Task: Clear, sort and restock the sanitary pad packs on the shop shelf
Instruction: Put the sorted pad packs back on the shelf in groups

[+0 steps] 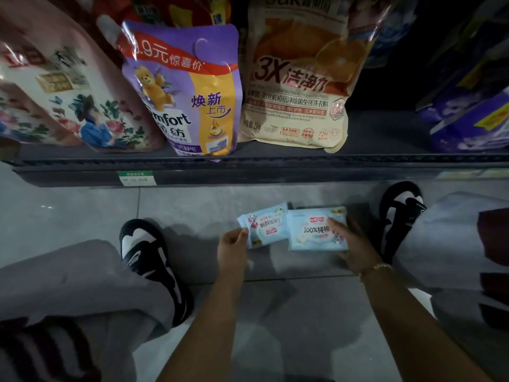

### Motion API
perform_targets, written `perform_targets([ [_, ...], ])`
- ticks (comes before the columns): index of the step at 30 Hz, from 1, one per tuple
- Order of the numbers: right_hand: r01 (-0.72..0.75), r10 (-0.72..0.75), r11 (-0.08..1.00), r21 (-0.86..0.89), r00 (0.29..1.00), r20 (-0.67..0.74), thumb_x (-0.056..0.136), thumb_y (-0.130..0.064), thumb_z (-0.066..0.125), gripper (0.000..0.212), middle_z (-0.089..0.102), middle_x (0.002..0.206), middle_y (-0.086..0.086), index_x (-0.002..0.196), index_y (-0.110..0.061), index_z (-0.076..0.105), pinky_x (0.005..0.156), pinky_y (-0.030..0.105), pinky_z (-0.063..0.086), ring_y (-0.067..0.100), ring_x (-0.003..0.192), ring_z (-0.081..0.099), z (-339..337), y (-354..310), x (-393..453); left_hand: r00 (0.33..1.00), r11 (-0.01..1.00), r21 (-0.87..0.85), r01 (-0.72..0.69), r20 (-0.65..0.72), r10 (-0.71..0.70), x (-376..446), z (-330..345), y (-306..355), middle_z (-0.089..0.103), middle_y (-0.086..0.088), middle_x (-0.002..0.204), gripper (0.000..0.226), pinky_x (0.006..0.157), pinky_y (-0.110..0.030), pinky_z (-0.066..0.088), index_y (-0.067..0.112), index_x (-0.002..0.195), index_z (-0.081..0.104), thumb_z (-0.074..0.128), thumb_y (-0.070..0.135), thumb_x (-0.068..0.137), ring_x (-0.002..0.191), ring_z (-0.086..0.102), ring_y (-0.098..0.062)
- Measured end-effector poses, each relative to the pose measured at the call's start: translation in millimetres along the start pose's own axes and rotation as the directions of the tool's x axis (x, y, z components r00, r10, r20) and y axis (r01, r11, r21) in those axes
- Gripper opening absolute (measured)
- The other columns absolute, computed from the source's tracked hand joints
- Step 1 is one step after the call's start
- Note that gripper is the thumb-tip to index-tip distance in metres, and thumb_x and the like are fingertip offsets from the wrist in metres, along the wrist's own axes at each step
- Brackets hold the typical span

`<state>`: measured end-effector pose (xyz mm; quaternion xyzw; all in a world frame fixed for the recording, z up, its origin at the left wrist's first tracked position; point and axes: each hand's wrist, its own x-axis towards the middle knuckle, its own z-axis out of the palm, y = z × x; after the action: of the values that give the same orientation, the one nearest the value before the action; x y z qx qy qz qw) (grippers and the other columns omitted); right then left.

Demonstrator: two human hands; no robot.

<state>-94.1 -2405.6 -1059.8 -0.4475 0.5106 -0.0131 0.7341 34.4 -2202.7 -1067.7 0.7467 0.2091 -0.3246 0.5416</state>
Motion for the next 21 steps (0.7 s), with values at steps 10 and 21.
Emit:
perform_targets([
  [10,-0.166,0.164,0.953,0.252,0.986,0.031,0.090,-0.028,0.059,0.017,0.076,0.087,0.004,0.097,-0.014,0.066,0.074,0.037,0.058,0.017,0.078,0.073,26,1,5,0.955,0.950,0.270,-0.155,0.287,0.075,34,10,11,0.037,0.002,0.144,0.048,0.059,-0.017,0.054,0.021,0.140,0.040,0.058,0.020,0.096,0.108,0.056,-0.016],
  [21,-0.087,0.100,0.839,0.537,0.995,0.006,0.085,-0.031,0.057,0.046,0.069,0.115,0.017,0.123,-0.004,0.059,0.066,0.031,0.058,0.024,0.093,0.071,48,39,-17,0.978,0.895,0.444,0.036,0.168,-0.123,7,23,3,0.046,-0.020,0.138,0.063,0.093,-0.032,0.037,0.005,0.134,0.047,0.033,0.055,0.098,0.125,0.047,-0.033],
])
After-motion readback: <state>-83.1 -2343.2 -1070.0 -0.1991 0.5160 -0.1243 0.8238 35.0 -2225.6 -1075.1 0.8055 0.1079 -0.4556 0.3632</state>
